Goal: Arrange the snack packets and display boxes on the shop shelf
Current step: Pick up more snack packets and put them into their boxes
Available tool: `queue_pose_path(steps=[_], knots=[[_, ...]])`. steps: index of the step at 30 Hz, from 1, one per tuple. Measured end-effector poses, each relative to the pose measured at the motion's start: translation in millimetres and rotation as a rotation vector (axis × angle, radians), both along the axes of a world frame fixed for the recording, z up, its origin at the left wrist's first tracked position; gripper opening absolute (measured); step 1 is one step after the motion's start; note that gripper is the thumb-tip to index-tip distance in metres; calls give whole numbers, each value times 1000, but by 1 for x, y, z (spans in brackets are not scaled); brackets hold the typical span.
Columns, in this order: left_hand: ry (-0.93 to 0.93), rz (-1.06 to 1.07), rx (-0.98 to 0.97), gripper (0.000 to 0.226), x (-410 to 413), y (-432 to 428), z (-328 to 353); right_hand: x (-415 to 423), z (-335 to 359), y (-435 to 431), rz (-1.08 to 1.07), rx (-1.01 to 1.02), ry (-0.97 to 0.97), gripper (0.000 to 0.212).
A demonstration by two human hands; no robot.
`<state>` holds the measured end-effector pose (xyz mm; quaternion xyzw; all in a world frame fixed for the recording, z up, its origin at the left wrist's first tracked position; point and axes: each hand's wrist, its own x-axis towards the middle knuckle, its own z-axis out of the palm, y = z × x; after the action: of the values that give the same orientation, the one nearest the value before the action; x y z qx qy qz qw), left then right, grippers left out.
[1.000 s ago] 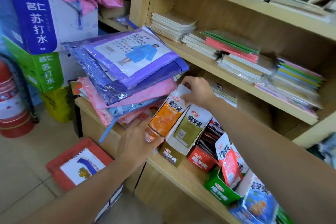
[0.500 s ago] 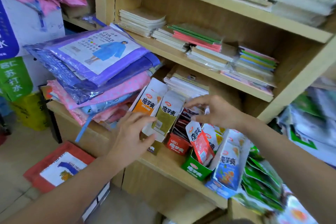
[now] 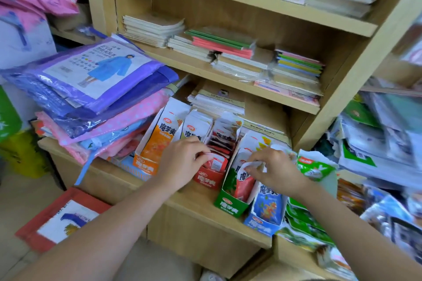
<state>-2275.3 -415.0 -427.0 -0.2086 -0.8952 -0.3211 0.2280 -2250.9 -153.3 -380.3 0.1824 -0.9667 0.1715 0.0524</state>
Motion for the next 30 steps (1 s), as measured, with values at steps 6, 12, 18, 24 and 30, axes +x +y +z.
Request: queue_pose_path(steps=[6,12,18,24,30], knots=[[-50,-42,81,34,-11,10,0,0,6,-32,-104,-261,-47,38],[-3,-36,171,11,-11,7,-6,-16,-17,-66,-168,-28,172,26],[214,-59,-77,10,3,-1,-20,-20,-30,-56,-223,-169,208,13],[206,-157,-445,42,14,-4,-43,-18,-37,-51,-207,-242,248,4],[179,-35,-481,54,14,5,-45,-21,-40,-51,-228,-154,344,3]])
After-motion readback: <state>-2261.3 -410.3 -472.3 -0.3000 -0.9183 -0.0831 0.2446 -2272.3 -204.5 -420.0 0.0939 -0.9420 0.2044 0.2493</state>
